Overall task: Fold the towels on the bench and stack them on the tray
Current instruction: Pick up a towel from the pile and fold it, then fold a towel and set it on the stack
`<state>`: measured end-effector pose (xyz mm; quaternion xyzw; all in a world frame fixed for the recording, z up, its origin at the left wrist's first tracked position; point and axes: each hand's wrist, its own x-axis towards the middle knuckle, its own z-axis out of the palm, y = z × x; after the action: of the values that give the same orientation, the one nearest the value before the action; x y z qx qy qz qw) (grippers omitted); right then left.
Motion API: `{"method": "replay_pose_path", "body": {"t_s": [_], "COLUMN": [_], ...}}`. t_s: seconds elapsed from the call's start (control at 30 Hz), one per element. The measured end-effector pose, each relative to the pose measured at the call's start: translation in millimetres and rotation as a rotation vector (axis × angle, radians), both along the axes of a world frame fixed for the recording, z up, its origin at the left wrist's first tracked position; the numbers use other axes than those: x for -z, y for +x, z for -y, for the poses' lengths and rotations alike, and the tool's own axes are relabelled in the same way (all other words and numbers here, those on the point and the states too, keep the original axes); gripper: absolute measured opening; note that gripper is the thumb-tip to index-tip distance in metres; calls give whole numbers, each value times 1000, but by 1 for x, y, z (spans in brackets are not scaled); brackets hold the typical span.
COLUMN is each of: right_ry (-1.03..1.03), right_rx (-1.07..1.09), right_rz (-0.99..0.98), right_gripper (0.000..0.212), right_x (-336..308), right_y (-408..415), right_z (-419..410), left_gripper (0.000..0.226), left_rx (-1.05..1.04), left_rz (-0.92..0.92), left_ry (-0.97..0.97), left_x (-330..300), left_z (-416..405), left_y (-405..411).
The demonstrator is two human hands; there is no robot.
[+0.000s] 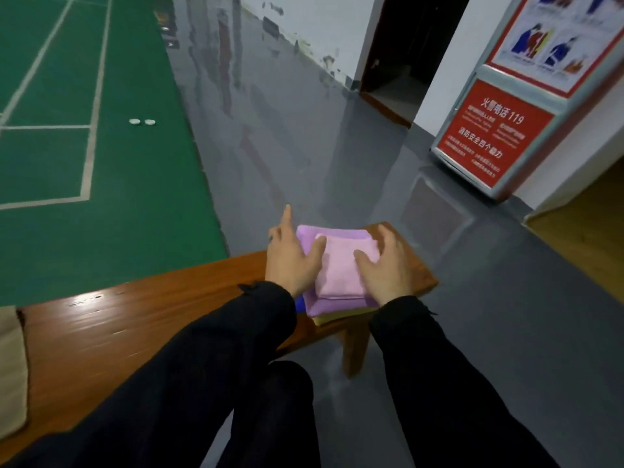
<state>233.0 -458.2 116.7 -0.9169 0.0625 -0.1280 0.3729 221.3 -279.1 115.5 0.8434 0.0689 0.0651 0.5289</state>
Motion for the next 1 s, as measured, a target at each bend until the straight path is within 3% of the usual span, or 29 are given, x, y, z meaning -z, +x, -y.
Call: {"method": "replay_pose_path", "body": {"t_s": [0.07,0.13,0.23,0.33,0.43,0.83,0.9,1.0], "right_ry": [-217,-386,-429,-354,-252,-135,-111,-116], "right_rx": [-123,-232,-265,-316,-387,-924,-1005,-1082], "right_rz": [90,103,191,279,232,-3,-46,-65], "right_gripper": [49,32,18,28,22,18,17,16], "right_x": [13,18,15,-1,-10,31,36,42], "right_y": [-2,-4,-10,-21,-39,-130,-149,-168], "right_z": [4,2,-12,-44,-87,-321,-349,-368], "left_gripper": [65,55,55,33,23,25,26,37], "left_rx": [185,311,248,141,33,-442,-506,-416], "left_rz": [74,29,73,163,178,10,-60,-430], "left_ry": [392,551,488,216,8,-19,147,699], "left_x": [23,36,34,12,-5,57,70,99], "left_z": [7,12,11,-5,-40,-255,-298,-353], "left_y": [-3,-6,-7,-14,-36,-183,-209,-256]}}
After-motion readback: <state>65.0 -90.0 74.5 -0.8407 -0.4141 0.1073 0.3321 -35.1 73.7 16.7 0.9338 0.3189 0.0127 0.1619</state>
